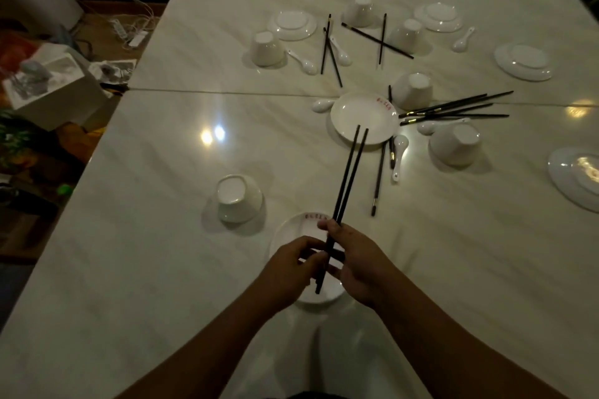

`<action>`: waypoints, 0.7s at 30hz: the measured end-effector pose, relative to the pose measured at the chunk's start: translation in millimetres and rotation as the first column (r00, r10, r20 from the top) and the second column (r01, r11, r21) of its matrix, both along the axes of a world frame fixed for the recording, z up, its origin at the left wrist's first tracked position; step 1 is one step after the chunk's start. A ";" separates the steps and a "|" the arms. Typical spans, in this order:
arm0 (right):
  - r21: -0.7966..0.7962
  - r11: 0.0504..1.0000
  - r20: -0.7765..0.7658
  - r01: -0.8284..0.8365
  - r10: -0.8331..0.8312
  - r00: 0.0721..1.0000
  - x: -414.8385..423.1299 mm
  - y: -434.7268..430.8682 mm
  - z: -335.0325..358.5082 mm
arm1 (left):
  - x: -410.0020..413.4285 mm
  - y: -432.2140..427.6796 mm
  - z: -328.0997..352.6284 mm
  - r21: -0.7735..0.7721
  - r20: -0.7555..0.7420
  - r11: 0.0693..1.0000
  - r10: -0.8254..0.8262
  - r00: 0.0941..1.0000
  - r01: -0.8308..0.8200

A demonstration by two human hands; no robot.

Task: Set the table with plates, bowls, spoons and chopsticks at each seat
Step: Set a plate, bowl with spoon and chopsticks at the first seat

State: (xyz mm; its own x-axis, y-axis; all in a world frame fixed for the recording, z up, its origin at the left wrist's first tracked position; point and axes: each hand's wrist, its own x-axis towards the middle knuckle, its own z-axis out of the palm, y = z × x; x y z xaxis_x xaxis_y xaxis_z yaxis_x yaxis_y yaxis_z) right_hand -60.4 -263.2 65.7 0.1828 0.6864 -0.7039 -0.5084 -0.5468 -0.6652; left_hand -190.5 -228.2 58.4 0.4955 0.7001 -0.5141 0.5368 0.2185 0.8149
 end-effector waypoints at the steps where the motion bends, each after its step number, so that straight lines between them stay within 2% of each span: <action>1: -0.015 0.999 0.018 -0.032 0.033 0.999 -5.6 -5.2 -4.0 | -1.5 -6.6 -0.5 -0.019 0.012 0.999 0.030 0.999 -0.029; 3: -0.048 0.996 0.036 -0.081 0.083 0.996 -16.2 -13.5 -11.3 | -6.0 -17.2 -2.3 -0.044 0.018 0.996 0.076 0.997 -0.075; 7: -0.090 0.990 0.007 -0.113 0.114 0.993 -35.2 -27.1 -19.5 | -16.6 -31.3 -4.6 -0.252 0.087 0.957 0.174 0.981 -0.147; 13: -0.156 0.977 0.191 -0.146 0.175 0.966 -37.2 -34.4 -36.2 | -32.1 -44.8 -18.3 -0.437 -0.008 0.875 0.228 0.974 -0.209; 16: -0.184 0.967 0.262 -0.176 0.221 0.939 -34.0 -34.7 -44.6 | -39.0 -50.5 -30.0 -0.485 -0.055 0.846 0.223 0.973 -0.221; 21: -0.253 0.931 0.438 -0.261 0.351 0.827 -29.8 -30.0 -60.3 | -49.0 -55.5 -45.0 -0.459 -0.098 0.847 0.254 0.962 -0.270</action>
State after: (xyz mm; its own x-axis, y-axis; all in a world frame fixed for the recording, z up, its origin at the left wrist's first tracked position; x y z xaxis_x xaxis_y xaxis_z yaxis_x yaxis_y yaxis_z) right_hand -90.2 -293.2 5.4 0.3220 0.6365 -0.7008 0.0528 -0.7512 -0.6580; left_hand -239.4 -283.7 13.3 0.3048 0.4781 -0.8237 0.4302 0.7025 0.5669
